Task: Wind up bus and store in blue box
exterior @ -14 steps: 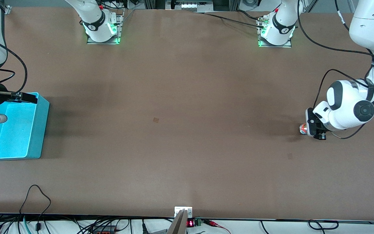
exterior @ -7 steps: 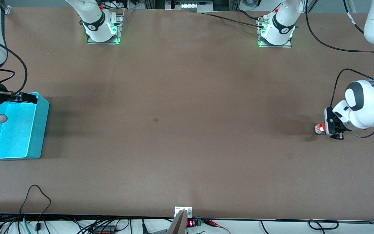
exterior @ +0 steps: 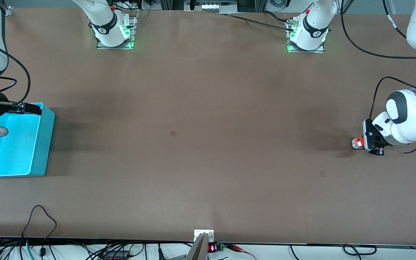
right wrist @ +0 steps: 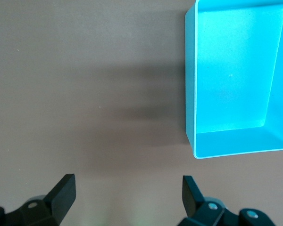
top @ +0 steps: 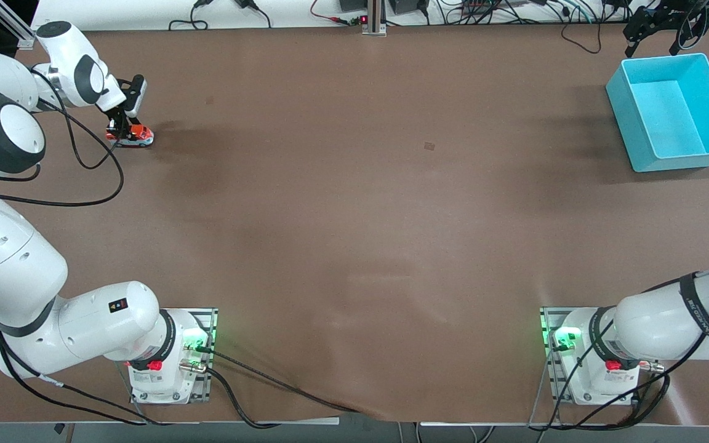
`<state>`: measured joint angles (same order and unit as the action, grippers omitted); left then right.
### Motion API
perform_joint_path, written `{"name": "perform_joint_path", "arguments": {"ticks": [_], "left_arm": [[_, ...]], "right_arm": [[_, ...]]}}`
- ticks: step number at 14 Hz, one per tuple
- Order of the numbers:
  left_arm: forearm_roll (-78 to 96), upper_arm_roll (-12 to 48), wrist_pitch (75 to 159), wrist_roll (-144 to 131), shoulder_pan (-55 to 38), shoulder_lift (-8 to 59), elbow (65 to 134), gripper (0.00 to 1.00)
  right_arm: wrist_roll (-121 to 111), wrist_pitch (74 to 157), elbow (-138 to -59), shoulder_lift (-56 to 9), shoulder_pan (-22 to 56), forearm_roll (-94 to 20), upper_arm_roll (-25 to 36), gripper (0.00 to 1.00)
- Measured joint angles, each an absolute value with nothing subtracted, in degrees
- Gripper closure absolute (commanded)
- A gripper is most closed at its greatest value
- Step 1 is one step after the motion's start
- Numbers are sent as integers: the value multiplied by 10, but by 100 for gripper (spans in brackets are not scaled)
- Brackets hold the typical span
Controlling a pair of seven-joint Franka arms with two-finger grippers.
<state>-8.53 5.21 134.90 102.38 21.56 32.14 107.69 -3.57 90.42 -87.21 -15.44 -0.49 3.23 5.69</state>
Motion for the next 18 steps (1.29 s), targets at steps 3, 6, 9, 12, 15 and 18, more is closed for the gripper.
{"name": "perform_joint_path", "arguments": {"ticks": [3, 6, 9, 12, 15, 18], "left_arm": [[-85, 53, 1347, 1024, 216, 329, 1075, 0], [-85, 67, 1266, 1013, 215, 337, 1036, 0], [-85, 80, 1188, 994, 212, 328, 999, 0], [-85, 82, 1113, 980, 210, 295, 989, 0], [-85, 82, 1046, 935, 210, 254, 988, 0], [-85, 83, 999, 883, 210, 217, 987, 0]], "right_arm": [[-36, 904, -872, -154, -5, 32, 57, 0], [-36, 903, -872, -154, -5, 32, 57, 0], [-36, 903, -872, -155, -6, 32, 57, 0], [-36, 903, -872, -155, -6, 32, 57, 0], [-36, 903, -872, -155, -6, 32, 57, 0], [-36, 903, -872, -155, -6, 32, 57, 0]]}}
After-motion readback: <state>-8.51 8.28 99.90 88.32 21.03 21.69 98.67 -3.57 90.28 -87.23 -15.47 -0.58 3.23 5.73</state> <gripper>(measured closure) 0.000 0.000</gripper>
